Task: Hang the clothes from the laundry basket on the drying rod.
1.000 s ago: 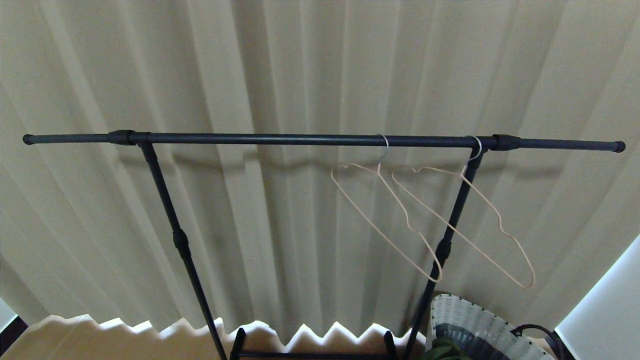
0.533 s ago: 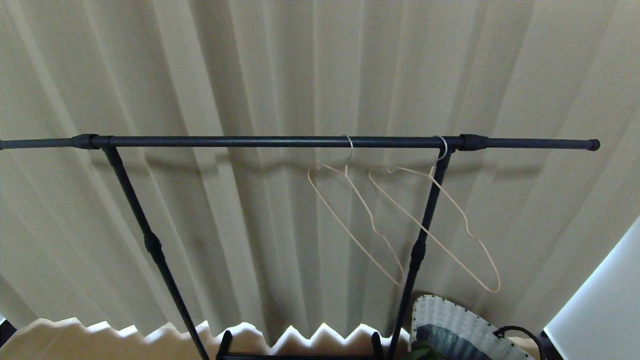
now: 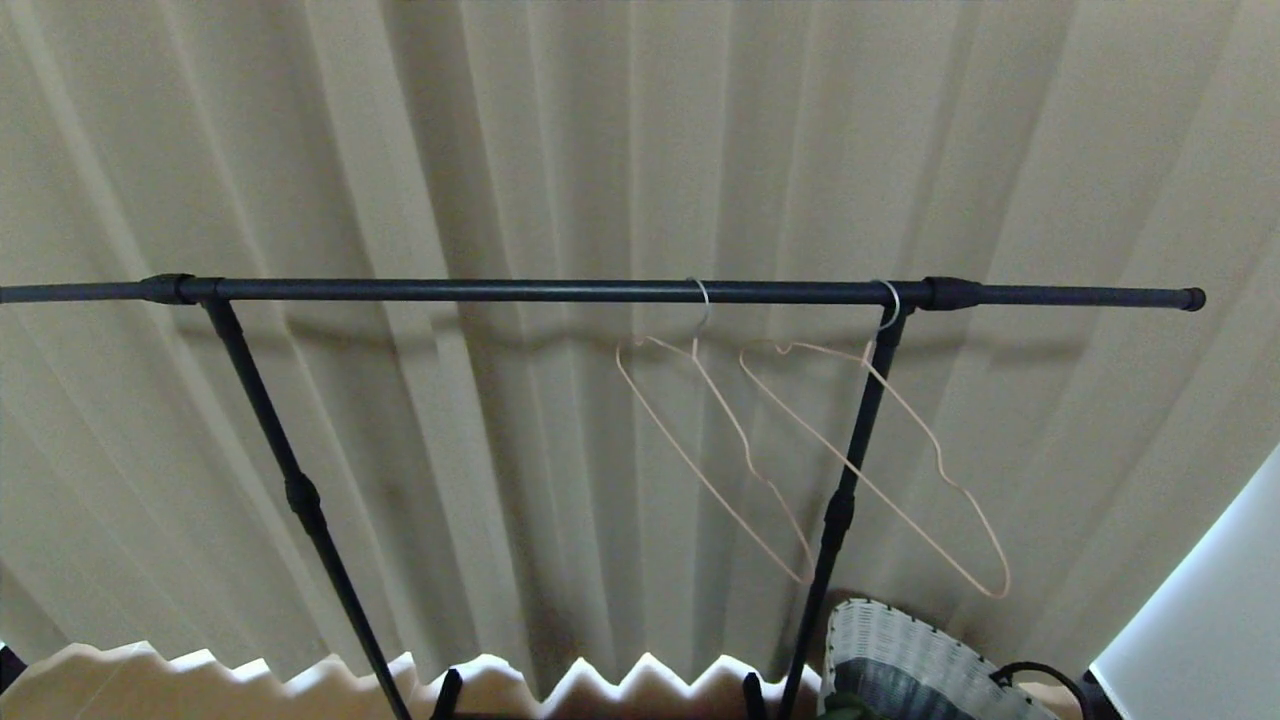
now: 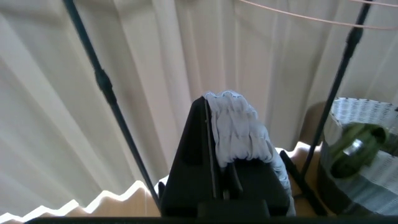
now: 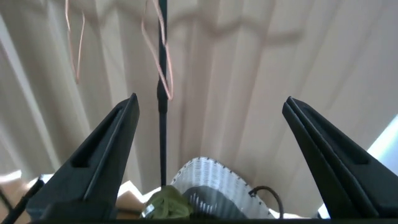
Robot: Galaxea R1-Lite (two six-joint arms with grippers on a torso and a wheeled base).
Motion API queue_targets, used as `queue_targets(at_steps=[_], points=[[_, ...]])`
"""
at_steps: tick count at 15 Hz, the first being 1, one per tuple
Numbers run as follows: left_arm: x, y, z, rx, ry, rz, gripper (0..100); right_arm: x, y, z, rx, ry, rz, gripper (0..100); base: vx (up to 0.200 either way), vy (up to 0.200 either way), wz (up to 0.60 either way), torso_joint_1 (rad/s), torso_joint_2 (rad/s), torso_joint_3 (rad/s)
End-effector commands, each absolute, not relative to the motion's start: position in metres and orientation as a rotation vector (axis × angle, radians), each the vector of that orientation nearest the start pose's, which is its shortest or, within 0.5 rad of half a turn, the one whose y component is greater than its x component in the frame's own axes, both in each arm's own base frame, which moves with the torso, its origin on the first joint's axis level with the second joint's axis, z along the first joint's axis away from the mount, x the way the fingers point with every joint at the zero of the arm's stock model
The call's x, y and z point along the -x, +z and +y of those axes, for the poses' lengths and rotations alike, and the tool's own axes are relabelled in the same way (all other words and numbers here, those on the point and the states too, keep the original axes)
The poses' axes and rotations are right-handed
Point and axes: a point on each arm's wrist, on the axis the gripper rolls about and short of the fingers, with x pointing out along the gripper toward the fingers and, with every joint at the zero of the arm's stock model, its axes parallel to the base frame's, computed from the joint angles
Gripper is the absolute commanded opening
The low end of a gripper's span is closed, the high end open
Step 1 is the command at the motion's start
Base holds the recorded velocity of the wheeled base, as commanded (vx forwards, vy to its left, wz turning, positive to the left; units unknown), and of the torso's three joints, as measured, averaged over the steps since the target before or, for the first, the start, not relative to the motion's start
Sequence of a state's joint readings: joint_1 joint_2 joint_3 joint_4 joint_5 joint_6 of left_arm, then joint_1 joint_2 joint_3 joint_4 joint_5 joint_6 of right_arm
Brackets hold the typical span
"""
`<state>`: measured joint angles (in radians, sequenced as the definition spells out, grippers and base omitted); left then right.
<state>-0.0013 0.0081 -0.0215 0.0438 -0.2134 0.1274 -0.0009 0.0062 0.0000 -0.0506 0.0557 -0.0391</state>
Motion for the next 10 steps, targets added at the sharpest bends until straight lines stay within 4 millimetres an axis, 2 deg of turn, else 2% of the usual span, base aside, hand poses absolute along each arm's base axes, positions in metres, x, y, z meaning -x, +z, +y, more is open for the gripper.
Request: queue_targets(at_steps=[1,2,4,5,7,8,9,10], points=[[0.024,0.077,-0.005,-0.123,-0.216,0.018,0,0.018,0.081,0.001,0.063,0.1,0.063,100,0.0,0.0,0.0,0.0,0.0,0.0],[0.024,0.077,-0.005,-0.123,-0.216,0.018,0,0.018,0.084,0.001,0.069,0.12,0.085,100,0.0,0.0,0.0,0.0,0.0,0.0],[0.024,0.077,-0.005,-0.123,-0.216,0.018,0,0.001,0.115,0.002,0.081,0.254,0.217,100,0.0,0.0,0.0,0.0,0.0,0.0],[0.024,0.077,-0.005,-0.123,-0.216,0.018,0,-0.002,0.119,0.002,0.083,0.26,0.232,100,0.0,0.0,0.0,0.0,0.0,0.0],[0.024,0.077,-0.005,-0.123,-0.216,0.018,0,-0.041,0.153,0.011,0.098,0.298,0.375,100,0.0,0.0,0.0,0.0,0.0,0.0],[0.024,0.077,-0.005,-0.123,-0.216,0.018,0,-0.058,0.163,0.015,0.106,0.321,0.421,100,0.0,0.0,0.0,0.0,0.0,0.0],[0.024,0.077,-0.005,-0.123,-0.217,0.02,0,-0.064,0.166,0.017,0.109,0.33,0.436,100,0.0,0.0,0.0,0.0,0.0,0.0],[0.024,0.077,-0.005,-0.123,-0.217,0.02,0,-0.092,0.175,0.026,0.124,0.346,0.51,100,0.0,0.0,0.0,0.0,0.0,0.0]])
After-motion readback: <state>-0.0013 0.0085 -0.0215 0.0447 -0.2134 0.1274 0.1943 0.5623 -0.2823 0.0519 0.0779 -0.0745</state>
